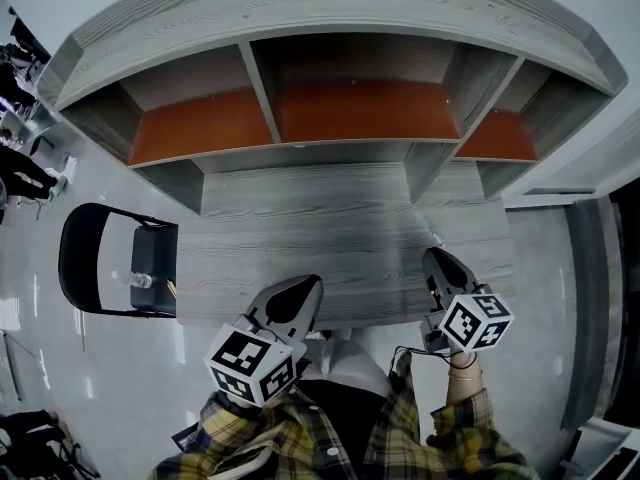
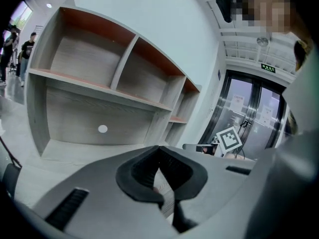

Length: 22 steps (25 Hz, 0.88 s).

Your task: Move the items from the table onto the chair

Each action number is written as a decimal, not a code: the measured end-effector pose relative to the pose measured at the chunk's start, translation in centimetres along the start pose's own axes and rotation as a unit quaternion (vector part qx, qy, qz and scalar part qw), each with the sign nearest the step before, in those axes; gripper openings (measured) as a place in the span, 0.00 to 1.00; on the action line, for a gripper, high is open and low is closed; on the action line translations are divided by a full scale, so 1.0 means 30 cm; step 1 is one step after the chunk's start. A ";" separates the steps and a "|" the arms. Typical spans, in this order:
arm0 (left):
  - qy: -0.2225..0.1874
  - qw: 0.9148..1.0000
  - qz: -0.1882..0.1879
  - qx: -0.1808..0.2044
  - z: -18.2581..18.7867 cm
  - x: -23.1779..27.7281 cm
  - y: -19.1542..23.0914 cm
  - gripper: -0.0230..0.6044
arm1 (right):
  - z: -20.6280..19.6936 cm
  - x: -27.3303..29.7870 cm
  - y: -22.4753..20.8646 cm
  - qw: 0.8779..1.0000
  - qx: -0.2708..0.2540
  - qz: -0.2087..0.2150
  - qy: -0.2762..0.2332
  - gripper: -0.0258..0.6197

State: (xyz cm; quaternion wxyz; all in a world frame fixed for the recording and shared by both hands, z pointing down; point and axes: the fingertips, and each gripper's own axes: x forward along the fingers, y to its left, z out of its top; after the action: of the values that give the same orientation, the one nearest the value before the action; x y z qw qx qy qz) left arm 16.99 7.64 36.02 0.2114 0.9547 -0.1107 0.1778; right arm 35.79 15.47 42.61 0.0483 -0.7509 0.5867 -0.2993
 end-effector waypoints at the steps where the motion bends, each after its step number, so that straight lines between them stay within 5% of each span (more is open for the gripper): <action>1: 0.004 1.000 0.004 -0.002 -0.010 0.001 0.009 0.04 | -0.021 0.026 -0.046 1.000 0.000 -0.011 0.011 0.08; 12: 0.055 0.998 0.028 -0.026 -0.112 0.020 0.069 0.04 | -0.301 0.249 -0.412 0.982 -0.045 -0.086 0.163 0.25; 22: 0.081 0.995 0.039 -0.038 -0.164 0.023 0.075 0.04 | -0.410 0.305 -0.667 0.954 -0.089 -0.169 0.233 0.26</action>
State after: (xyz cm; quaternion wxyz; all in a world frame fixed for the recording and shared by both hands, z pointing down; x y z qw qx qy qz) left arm 15.53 7.74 41.27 0.2489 0.9235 -0.1367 0.2580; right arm 47.84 16.72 64.71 -0.2080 -0.7496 0.4705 -0.4164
